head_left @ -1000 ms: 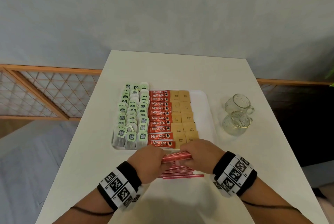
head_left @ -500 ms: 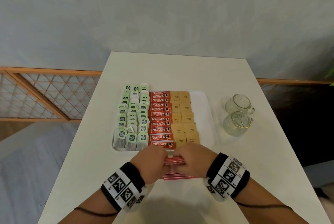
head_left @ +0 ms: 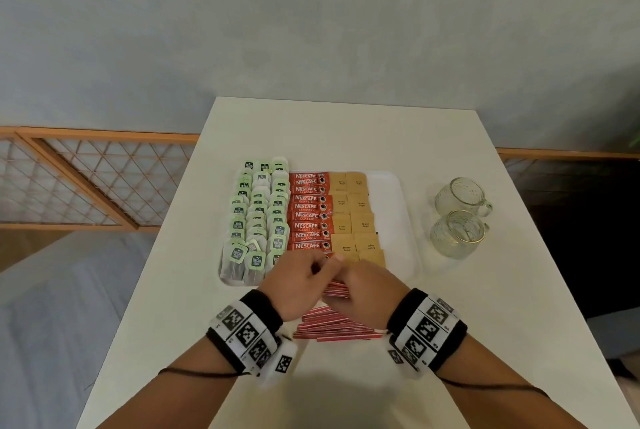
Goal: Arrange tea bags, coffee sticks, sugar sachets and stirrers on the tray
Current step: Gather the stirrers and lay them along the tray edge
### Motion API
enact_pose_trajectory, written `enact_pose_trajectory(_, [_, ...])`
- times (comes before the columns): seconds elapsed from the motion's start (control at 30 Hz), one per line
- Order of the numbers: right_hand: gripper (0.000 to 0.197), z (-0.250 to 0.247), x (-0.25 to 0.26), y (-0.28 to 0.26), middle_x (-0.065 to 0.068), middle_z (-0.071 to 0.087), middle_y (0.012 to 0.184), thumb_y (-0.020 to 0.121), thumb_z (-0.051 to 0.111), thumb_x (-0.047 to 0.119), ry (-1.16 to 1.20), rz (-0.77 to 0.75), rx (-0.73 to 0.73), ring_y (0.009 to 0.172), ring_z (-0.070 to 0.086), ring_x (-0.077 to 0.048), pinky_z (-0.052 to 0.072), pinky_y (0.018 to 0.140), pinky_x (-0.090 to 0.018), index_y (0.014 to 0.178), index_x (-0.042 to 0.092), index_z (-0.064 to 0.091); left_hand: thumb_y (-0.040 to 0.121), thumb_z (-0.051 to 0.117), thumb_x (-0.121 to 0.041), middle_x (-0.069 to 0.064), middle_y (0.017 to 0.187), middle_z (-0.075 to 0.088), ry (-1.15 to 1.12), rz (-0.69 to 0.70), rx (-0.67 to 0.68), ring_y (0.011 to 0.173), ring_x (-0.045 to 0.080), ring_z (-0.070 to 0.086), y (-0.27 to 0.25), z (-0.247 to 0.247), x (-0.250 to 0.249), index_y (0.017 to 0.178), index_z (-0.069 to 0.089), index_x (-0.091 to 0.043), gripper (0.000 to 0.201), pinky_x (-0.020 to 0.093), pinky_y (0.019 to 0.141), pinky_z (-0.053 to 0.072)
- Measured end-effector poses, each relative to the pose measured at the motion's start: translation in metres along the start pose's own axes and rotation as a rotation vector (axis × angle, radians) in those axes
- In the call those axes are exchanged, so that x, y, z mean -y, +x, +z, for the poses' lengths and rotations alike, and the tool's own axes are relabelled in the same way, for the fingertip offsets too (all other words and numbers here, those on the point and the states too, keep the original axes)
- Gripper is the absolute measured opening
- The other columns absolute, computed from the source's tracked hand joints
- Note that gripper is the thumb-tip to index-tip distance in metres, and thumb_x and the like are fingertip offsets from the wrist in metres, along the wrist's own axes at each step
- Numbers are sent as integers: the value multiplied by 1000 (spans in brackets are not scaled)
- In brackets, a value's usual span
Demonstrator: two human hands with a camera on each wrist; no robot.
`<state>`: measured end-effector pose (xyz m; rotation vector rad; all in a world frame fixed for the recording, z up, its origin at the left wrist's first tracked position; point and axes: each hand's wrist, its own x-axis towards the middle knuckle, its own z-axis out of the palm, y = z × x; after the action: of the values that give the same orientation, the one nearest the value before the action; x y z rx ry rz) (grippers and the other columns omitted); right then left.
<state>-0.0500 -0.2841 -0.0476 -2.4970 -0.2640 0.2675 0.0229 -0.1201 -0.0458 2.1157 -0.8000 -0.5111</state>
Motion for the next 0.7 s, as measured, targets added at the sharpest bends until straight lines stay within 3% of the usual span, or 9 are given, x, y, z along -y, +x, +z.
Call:
enact_pose_trajectory(0.2, [30,-10,-1,-2,13,74,101,88,72,42,136,32,-55,87,66,-2,52,78,-19,112,25,73,104,42,-45,2,48,49,139,32,8,44,14,40,7,6,6,54,51,-13,60,29,47,32])
enact_pose_trajectory(0.3, [32,-15,-3,-5,18,73,104,85,73,50,221,43,-39,95,66,1,54,84,-20,112,31,73,104,47,-36,-5,44,38,99,52,-1,43,14,35,8,4,10,50,44,-18,57,26,47,26])
enact_pose_trajectory(0.4, [27,-20,-7,-7,18,69,81,94,60,55,296,130,-173,74,64,-1,51,68,-18,91,31,71,103,50,-33,-7,43,38,45,33,-67,41,12,35,10,-1,14,49,43,-22,56,26,46,26])
enact_pose_trajectory(0.43, [34,-21,-8,-6,15,66,72,98,52,55,322,170,-240,64,60,-4,46,60,-19,82,30,68,103,51,-33,-7,43,39,25,26,-94,41,12,34,11,-2,15,48,41,-21,57,28,46,27])
enact_pose_trajectory(0.53, [55,-18,-8,2,-4,64,66,107,34,50,345,295,-339,52,52,-10,45,50,-25,84,16,70,102,52,-33,-6,44,41,9,25,-140,41,11,34,13,-1,11,49,41,-19,56,34,46,33])
enact_pose_trajectory(0.6, [57,-10,-5,9,-10,66,70,107,35,46,357,332,-353,53,53,-8,46,51,-19,83,7,69,100,53,-34,-4,44,41,9,15,-159,41,11,34,14,0,7,48,41,-17,56,38,47,37])
enact_pose_trajectory(0.7, [57,-7,-2,14,1,63,59,106,44,41,368,317,-410,51,57,-12,53,53,-26,63,7,61,100,52,-40,-5,42,36,27,-9,-174,41,13,32,16,-1,0,47,40,-16,59,36,47,33])
